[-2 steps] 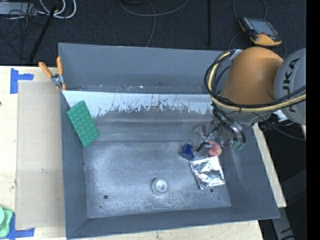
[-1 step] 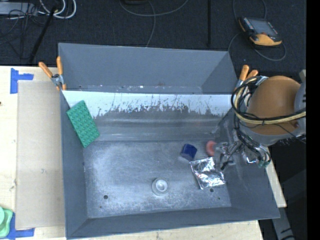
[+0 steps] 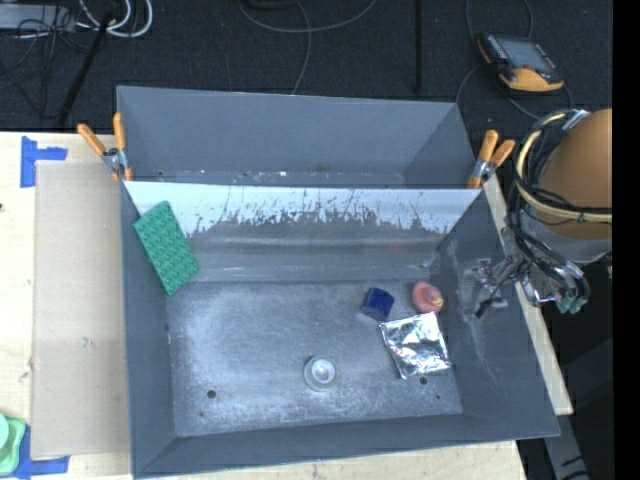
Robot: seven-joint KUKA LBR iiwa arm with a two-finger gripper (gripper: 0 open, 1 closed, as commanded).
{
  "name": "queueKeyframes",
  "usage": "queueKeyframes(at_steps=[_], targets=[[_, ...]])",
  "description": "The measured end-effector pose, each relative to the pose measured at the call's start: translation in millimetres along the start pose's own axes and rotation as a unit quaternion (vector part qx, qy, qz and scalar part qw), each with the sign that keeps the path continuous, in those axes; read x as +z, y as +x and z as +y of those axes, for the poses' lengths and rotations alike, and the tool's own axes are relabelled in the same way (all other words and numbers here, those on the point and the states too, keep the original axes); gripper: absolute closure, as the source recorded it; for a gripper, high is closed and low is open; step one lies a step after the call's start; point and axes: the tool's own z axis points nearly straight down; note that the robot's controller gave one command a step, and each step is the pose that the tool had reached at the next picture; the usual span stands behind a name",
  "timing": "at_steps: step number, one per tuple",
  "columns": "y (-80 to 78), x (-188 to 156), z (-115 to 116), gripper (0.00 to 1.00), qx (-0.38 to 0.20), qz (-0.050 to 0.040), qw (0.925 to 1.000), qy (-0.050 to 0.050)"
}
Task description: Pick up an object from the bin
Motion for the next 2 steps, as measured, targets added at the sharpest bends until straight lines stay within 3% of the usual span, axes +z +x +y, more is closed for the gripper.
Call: queueKeyframes(at_steps=[1,2], targets=[[-17.4,50.3,50.3,1.00,0.050,0.0060,0.9988,-0.003],[-17.4,48.4,48.2,0.00,0.051,0.0045,0.9987,-0.002]])
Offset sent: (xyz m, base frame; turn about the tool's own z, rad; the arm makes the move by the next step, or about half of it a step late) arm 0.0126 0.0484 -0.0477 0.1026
